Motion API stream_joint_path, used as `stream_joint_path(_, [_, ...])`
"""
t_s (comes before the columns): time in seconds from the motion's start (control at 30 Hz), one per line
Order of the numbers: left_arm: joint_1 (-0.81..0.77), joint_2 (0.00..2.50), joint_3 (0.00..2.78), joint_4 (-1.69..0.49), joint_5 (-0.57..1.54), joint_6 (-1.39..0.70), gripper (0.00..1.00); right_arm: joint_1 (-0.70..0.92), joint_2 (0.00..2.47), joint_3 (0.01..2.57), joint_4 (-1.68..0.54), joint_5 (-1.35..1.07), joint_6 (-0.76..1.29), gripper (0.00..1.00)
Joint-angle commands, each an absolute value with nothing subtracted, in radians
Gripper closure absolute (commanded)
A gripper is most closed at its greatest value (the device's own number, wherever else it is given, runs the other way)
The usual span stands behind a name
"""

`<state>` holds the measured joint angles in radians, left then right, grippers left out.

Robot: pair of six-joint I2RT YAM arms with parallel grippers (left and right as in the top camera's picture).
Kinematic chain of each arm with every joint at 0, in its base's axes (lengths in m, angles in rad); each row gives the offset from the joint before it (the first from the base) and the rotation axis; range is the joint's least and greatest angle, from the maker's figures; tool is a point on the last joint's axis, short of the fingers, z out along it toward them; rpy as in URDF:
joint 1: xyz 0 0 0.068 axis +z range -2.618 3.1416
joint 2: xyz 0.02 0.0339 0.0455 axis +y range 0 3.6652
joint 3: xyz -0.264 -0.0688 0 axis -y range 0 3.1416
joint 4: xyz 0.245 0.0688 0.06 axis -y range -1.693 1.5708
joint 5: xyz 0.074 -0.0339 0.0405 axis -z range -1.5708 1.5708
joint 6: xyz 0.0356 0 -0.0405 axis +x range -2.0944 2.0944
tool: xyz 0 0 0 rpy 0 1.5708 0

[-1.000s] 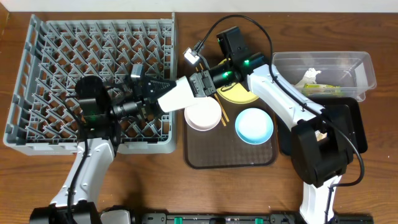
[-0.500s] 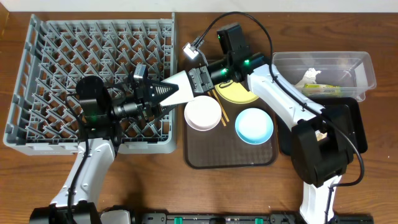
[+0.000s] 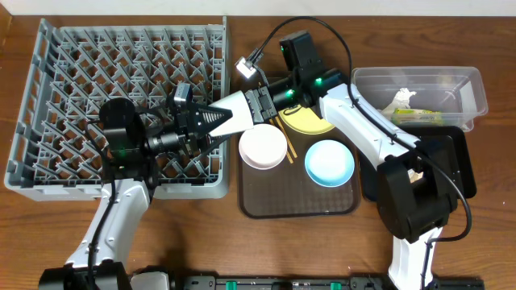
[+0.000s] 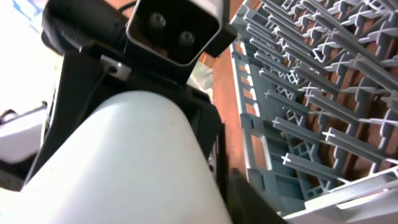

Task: Sort waste into correct bins and load items into the dishwasher
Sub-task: 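Grasp the white cup with the left gripper and release the right, then lower the white cup into the dish rack with the left gripper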

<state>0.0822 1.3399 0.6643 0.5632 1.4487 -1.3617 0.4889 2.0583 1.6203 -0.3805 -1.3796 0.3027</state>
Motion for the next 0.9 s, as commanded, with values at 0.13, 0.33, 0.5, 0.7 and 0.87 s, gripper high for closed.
stream_joint_path(0.13, [0.081,1.341,0.679,0.572,1.42,-1.299,0.64,0.478,2.064,1.621,-0.374,-1.423,0.291,0.44])
stream_joint_path(0.33, [0.102,1.341,0.679,0.641,1.421,-1.292,0.66,0.39,2.064,1.621,-0.369,-1.386,0.288,0.09])
stream_joint_path(0.5, [0.14,1.341,0.679,0.657,1.413,-1.274,0.67,0.288,2.063,1.621,-0.379,-1.294,0.279,0.01])
stream_joint_path(0.7, [0.179,1.341,0.68,0.657,1.33,-1.219,0.68,0.227,2.011,1.622,-0.522,-1.148,0.172,0.01])
stream_joint_path(0.87, [0.231,1.341,0.699,0.656,1.27,-1.219,0.7,0.256,1.886,1.641,-0.737,-0.839,0.054,0.01])
